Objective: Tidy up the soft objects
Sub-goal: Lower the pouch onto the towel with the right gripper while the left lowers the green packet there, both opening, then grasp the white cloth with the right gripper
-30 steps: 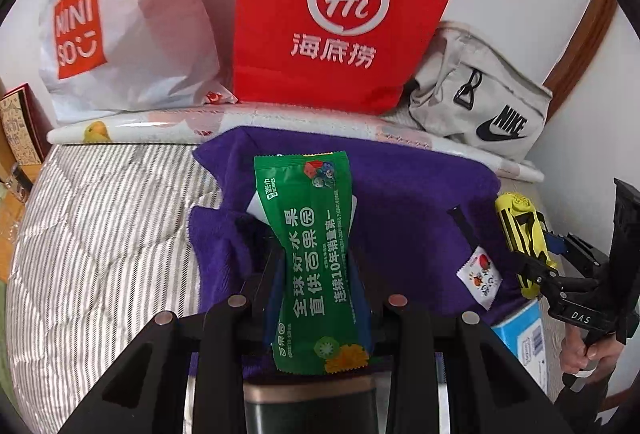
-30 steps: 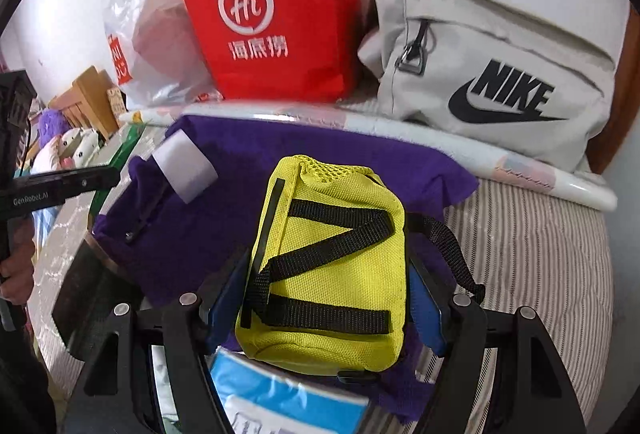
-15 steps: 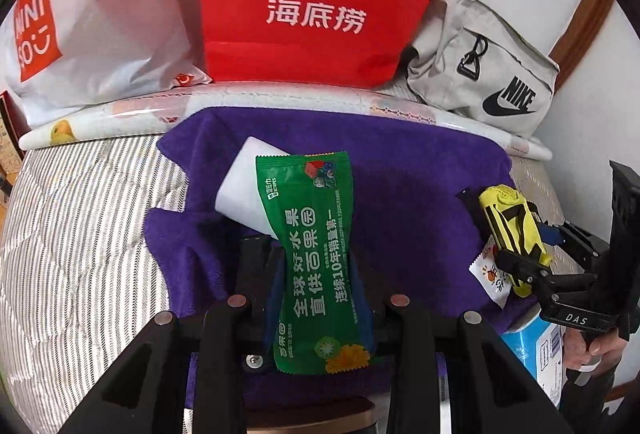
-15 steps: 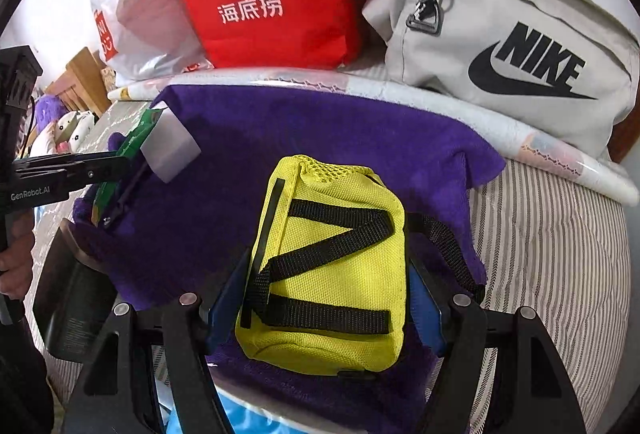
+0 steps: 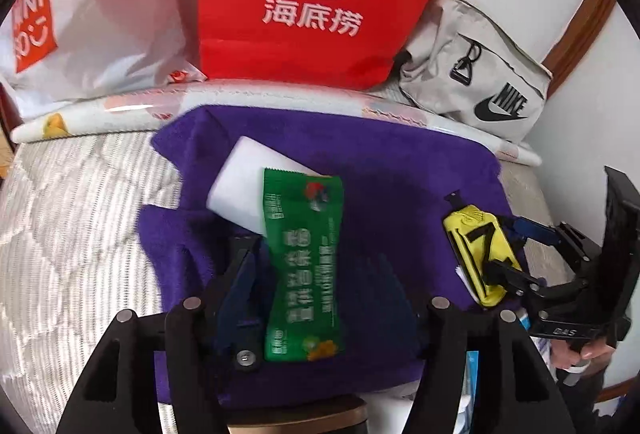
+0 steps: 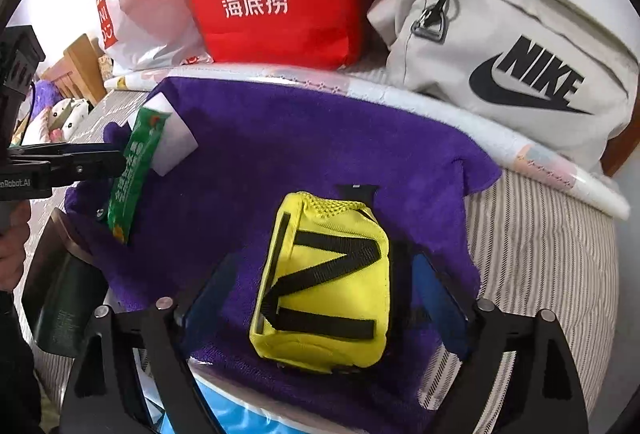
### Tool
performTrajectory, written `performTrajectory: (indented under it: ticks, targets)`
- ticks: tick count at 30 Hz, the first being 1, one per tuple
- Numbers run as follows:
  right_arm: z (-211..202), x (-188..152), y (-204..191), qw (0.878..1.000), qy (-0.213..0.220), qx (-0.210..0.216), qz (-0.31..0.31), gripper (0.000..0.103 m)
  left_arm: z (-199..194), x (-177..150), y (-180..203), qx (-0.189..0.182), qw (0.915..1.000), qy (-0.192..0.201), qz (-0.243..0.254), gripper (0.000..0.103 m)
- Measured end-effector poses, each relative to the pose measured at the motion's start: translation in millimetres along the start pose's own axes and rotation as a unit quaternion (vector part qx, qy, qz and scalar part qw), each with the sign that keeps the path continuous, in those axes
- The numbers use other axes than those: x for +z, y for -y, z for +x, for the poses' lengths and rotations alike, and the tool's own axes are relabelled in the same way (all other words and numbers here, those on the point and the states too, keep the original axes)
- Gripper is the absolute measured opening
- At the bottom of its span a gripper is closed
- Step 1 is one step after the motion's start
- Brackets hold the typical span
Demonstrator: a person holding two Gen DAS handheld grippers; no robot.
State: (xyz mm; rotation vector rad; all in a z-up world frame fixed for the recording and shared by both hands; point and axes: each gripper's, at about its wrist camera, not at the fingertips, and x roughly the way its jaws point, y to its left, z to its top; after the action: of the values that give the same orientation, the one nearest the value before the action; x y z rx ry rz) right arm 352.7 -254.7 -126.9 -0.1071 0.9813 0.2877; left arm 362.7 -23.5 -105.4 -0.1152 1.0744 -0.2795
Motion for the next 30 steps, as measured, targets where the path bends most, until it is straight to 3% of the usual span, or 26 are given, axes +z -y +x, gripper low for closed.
performTrajectory:
  ticks: [10, 19, 30]
  targets:
    - [-42, -11, -16, 0.999, 0.029, 0.016, 0.007, 0.089, -35, -16, -4, 0.007, 0.9999, 0.013, -0.007, 0.061]
    - [-81, -53, -72, 0.997, 0.053, 0.049, -0.023, 0.088, -86, -64, -10, 0.024, 0.999, 0.037, 0.004, 0.061]
    - [-58, -79, -136, 0.993, -0.005, 0.046, -0.105, 0.081, -110, -104, -39, 0.031, 0.998, 0.052, -0.015, 0.061]
